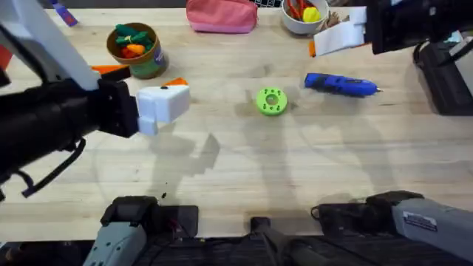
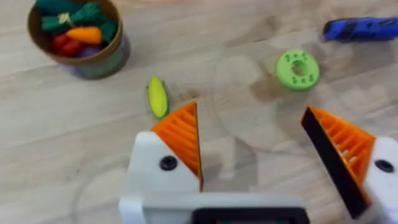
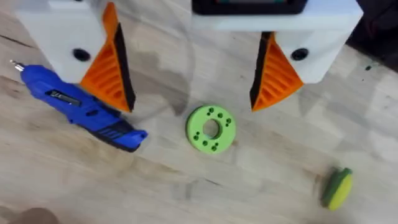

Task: Pick up the gripper from the table and insert it into the empty holder that is missing its gripper. Then pick up a screw, insert it into the mounting hole, and use the screwdriver to tighten it. Finally, clean up the table by picking up the vegetable and placing it into the bucket.

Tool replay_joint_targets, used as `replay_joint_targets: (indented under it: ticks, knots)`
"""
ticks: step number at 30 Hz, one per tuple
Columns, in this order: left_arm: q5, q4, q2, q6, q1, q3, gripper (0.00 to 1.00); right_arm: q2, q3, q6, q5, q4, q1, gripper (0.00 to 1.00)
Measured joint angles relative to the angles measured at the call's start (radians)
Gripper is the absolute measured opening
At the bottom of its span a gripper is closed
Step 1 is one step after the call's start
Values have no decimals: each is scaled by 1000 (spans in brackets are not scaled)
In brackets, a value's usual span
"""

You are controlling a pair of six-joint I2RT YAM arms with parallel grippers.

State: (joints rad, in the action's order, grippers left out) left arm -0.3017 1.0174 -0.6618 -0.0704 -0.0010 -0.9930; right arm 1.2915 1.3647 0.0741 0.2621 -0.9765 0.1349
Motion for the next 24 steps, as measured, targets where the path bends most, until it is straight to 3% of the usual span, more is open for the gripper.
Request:
replay_joint_targets:
  ticks: [5, 12, 19, 24]
  knots:
    - [98, 70, -171, 3, 0, -52, 985, 0, 0, 6, 25, -21, 0, 994]
    - [188, 66, -543, 4, 0, -89, 985, 0, 0, 44, 29, -65, 0, 992]
    - [239, -8, -864, 15, 0, -149, 985, 0, 0, 72, 31, -68, 0, 993]
    - [255, -99, -990, 18, 0, -187, 985, 0, 0, 79, 31, -68, 0, 993]
